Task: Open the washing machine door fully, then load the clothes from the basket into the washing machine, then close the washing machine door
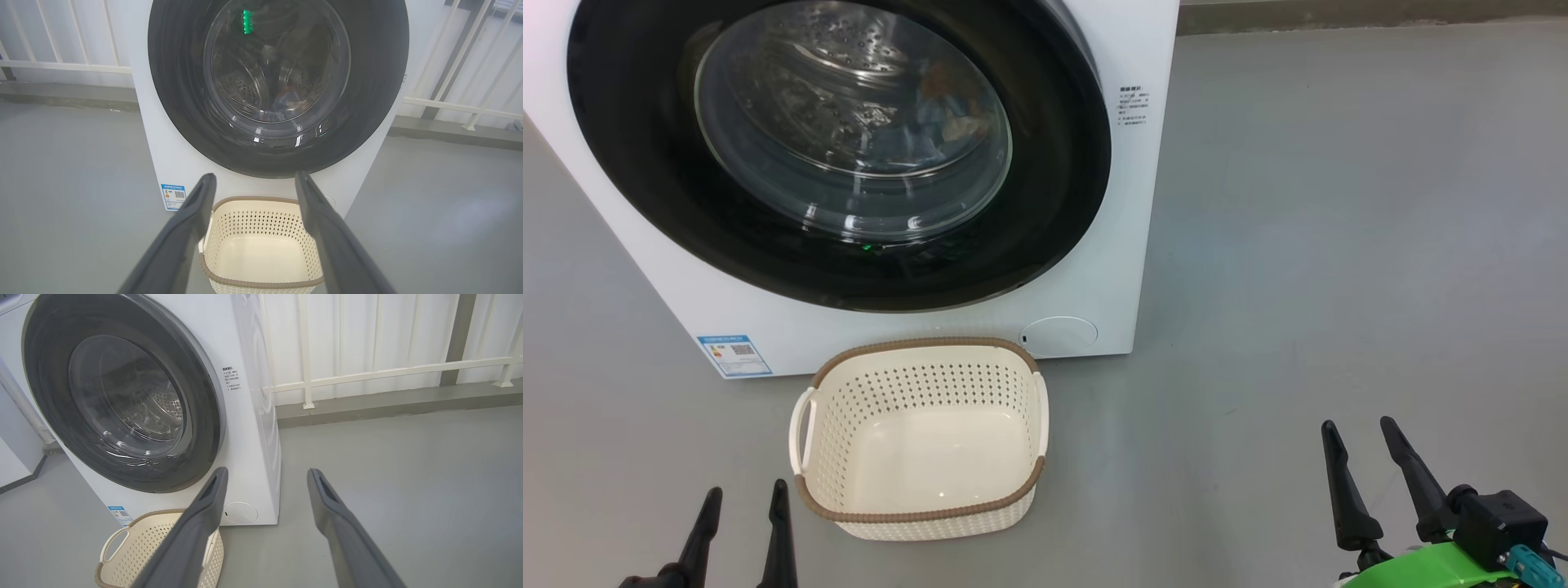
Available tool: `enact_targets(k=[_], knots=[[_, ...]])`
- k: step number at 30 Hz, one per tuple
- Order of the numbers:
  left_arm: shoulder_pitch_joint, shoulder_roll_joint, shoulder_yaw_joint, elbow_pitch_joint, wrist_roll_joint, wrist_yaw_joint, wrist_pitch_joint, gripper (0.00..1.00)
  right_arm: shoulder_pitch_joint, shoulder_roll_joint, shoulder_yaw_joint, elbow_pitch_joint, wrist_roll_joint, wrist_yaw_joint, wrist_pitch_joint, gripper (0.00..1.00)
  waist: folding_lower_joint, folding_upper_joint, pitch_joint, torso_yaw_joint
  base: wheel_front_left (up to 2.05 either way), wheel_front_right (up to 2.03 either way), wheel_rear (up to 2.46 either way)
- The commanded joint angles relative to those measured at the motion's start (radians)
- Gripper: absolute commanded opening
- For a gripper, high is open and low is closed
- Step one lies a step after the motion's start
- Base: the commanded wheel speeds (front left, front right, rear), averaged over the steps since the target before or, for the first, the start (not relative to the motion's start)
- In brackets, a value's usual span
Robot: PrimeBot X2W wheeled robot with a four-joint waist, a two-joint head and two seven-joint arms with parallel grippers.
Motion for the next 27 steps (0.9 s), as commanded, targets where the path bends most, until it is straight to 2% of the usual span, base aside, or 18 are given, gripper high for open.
enact_targets(k=[1, 7, 8, 14, 18, 27], knots=[[-0.024, 0.008, 0.037, -0.025, 0.009, -0.002, -0.006, 1.0, -0.011, -0.006, 0.032, -0.021, 0.002, -0.006, -0.004, 1.0, 0.0, 0.0, -0.001, 0.001, 0.0, 0.0, 0.0], [-0.028, 0.009, 0.037, -0.032, 0.011, -0.002, -0.006, 1.0, -0.009, -0.006, 0.033, -0.021, 0.003, -0.006, -0.004, 1.0, 0.0, 0.0, 0.003, 0.006, 0.0, 0.0, 0.0], [0.0, -0.001, 0.002, -0.006, 0.0, 0.0, 0.0, 0.0, 0.0, 0.0, 0.003, 0.0, 0.0, 0.0, 0.0, 0.0, 0.0, 0.0, 0.003, 0.006, 0.0, 0.0, 0.0], [0.003, -0.013, -0.006, 0.033, -0.033, 0.0, 0.009, 0.0, 0.005, 0.005, 0.002, 0.042, 0.033, 0.0, 0.007, 0.0, 0.0002, 0.0, 0.003, 0.005, 0.0, 0.0, 0.0], [-0.003, -0.011, -0.004, 0.036, -0.078, 0.0, 0.019, 0.0, 0.001, 0.003, 0.002, 0.043, 0.079, 0.0, 0.017, 0.0, 0.0023, 0.0, 0.0, 0.004, 0.0, 0.0, 0.0], [-0.018, -0.008, 0.0, 0.044, -0.168, 0.0, 0.041, 0.0, -0.009, -0.001, 0.003, 0.05, 0.172, -0.001, 0.038, 0.0, 0.0001, 0.0, 0.001, 0.001, 0.0, 0.0, 0.0]])
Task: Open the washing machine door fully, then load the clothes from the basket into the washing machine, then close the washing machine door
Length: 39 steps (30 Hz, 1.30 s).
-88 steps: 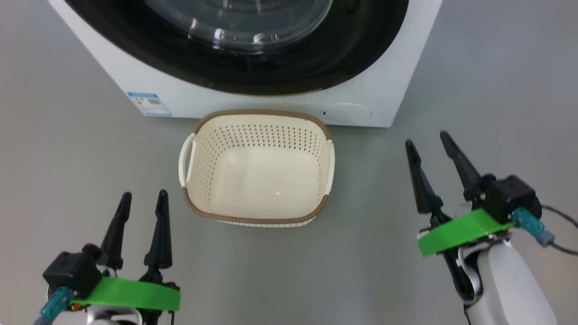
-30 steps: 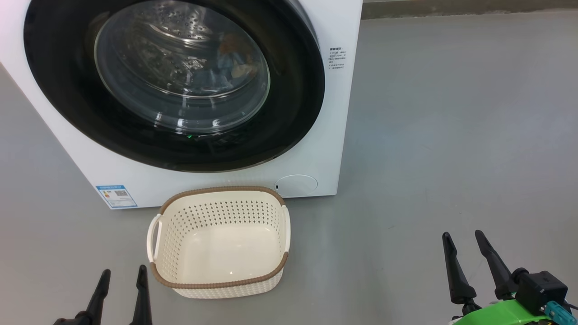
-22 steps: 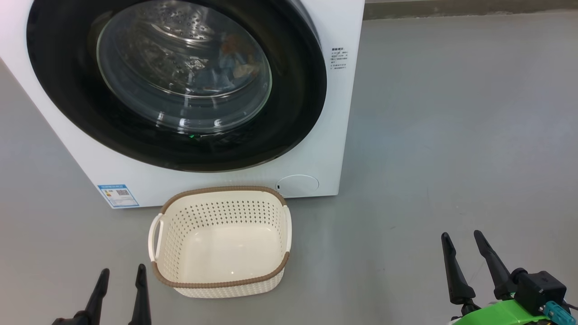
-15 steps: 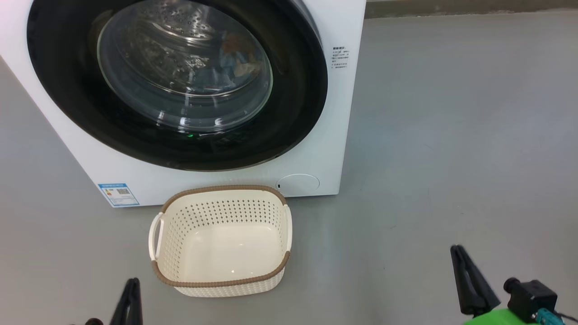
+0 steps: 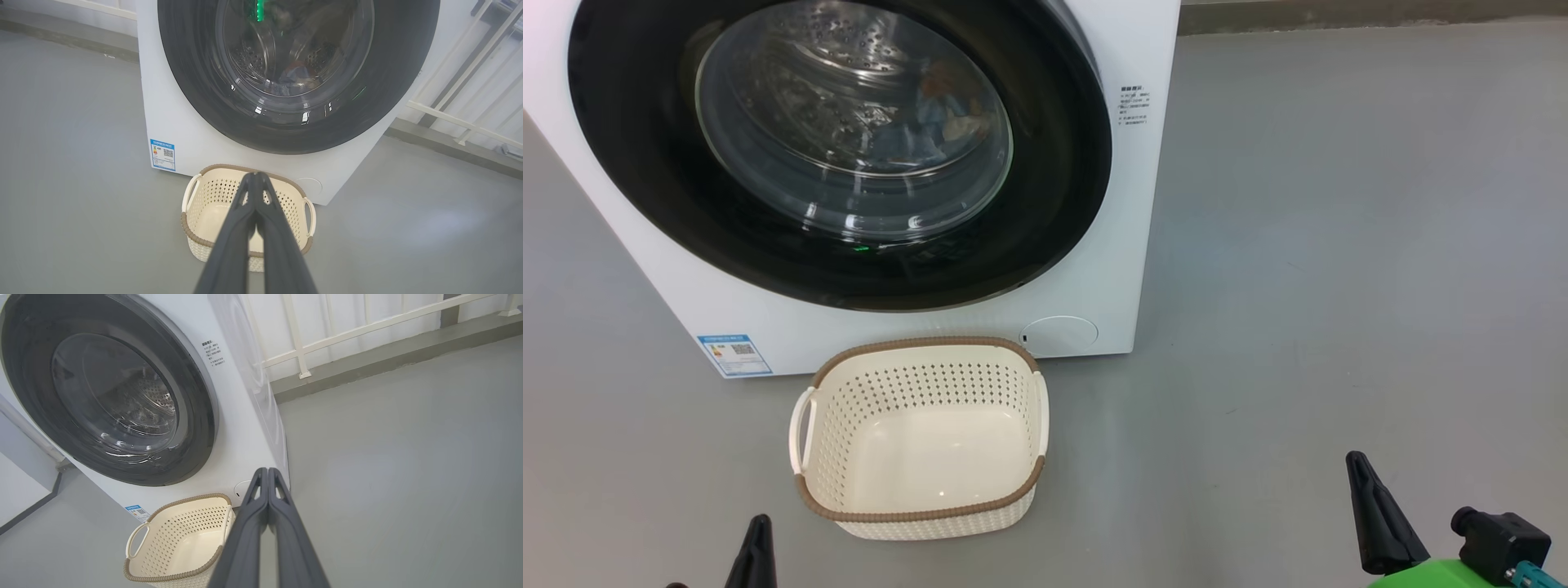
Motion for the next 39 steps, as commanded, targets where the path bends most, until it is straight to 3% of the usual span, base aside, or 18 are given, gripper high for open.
enact_targets(k=[1, 39], knots=[[-0.034, 0.013, 0.011, -0.016, -0.022, 0.0, 0.006, 0.0, -0.028, -0.01, 0.003, -0.02, 0.024, -0.001, 0.003, 0.0, -0.0001, 0.0, 0.0, 0.0, 0.0, 0.0, 0.0], [-0.097, 0.021, 0.032, 0.016, -0.431, -0.001, 0.11, 0.0, -0.068, -0.021, -0.001, 0.001, 0.443, -0.003, 0.105, 0.0, -0.0001, 0.0, -0.005, -0.015, 0.0, 0.0, 0.0]])
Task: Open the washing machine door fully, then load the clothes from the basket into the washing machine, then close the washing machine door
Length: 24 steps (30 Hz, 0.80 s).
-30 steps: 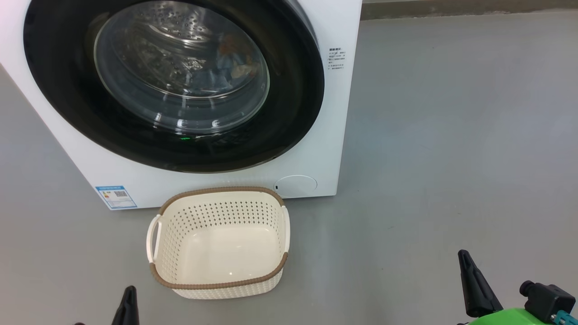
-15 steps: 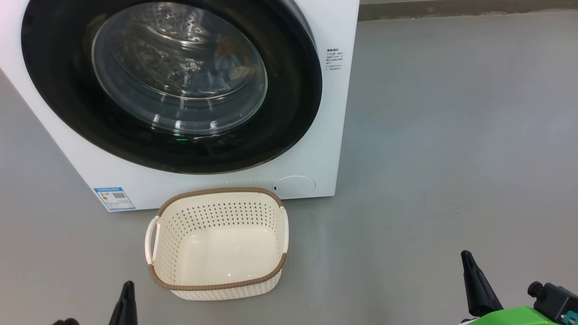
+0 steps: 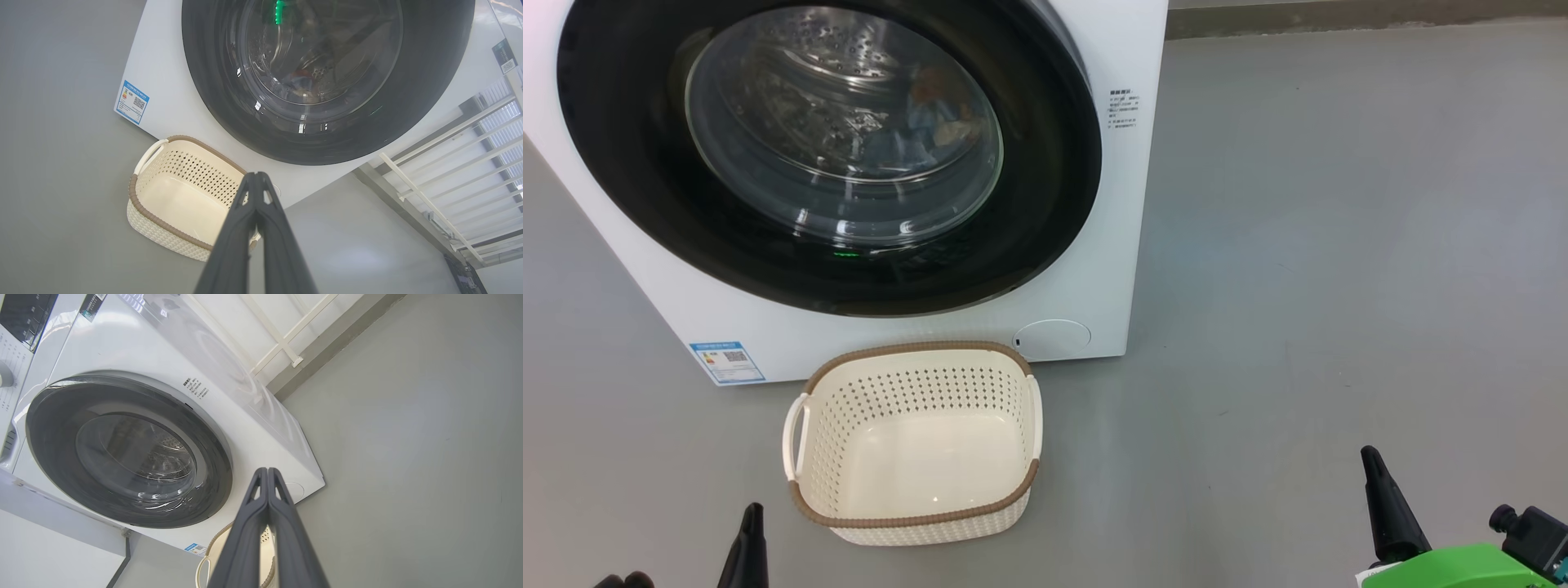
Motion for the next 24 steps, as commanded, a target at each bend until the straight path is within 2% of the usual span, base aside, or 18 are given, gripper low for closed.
enact_targets(k=[1, 24], knots=[[-0.048, 0.018, 0.02, -0.018, -0.029, -0.001, 0.008, 0.0, -0.042, -0.014, 0.007, -0.02, 0.029, -0.003, 0.006, 0.0, -0.0001, 0.0, 0.0, 0.0, 0.0, 0.0, 0.0], [-0.09, 0.021, 0.037, 0.004, -0.291, -0.001, 0.078, 0.0, -0.068, -0.018, 0.0, -0.006, 0.296, -0.004, 0.076, 0.0, -0.0001, 0.0, -0.004, -0.01, 0.0, 0.0, 0.0]])
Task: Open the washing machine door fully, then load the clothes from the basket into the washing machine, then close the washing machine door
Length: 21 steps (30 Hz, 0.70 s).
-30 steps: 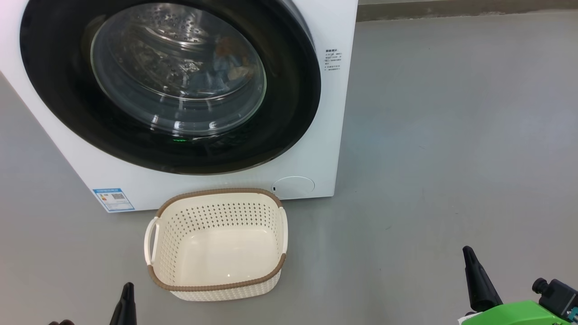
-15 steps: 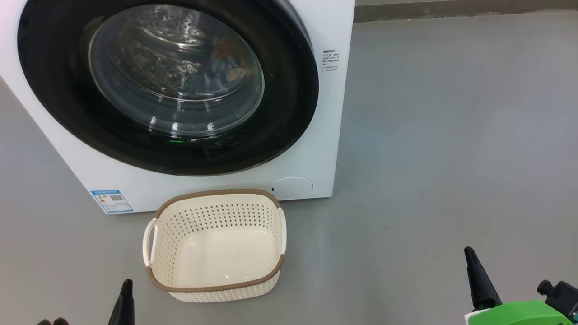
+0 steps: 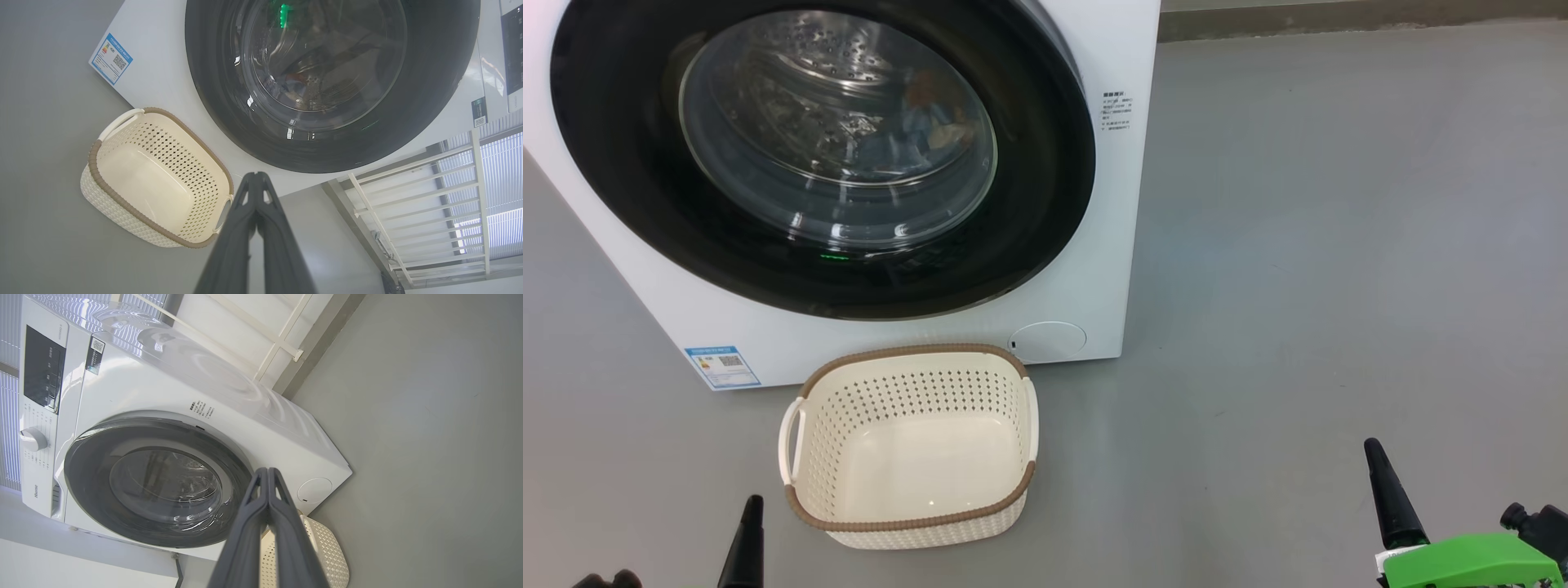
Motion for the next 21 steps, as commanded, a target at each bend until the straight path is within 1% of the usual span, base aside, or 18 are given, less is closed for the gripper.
enact_targets(k=[1, 21], knots=[[-0.051, 0.018, 0.026, -0.018, -0.03, -0.001, 0.01, 0.0, -0.045, -0.012, 0.007, -0.021, 0.035, -0.004, 0.008, 0.0, 0.0, 0.0, 0.0, -0.001, 0.0, 0.0, 0.0], [-0.084, 0.019, 0.041, -0.002, -0.236, -0.002, 0.066, 0.0, -0.066, -0.014, 0.0, -0.01, 0.245, -0.004, 0.065, 0.0, 0.0, 0.0, -0.003, -0.008, 0.0, 0.0, 0.0]])
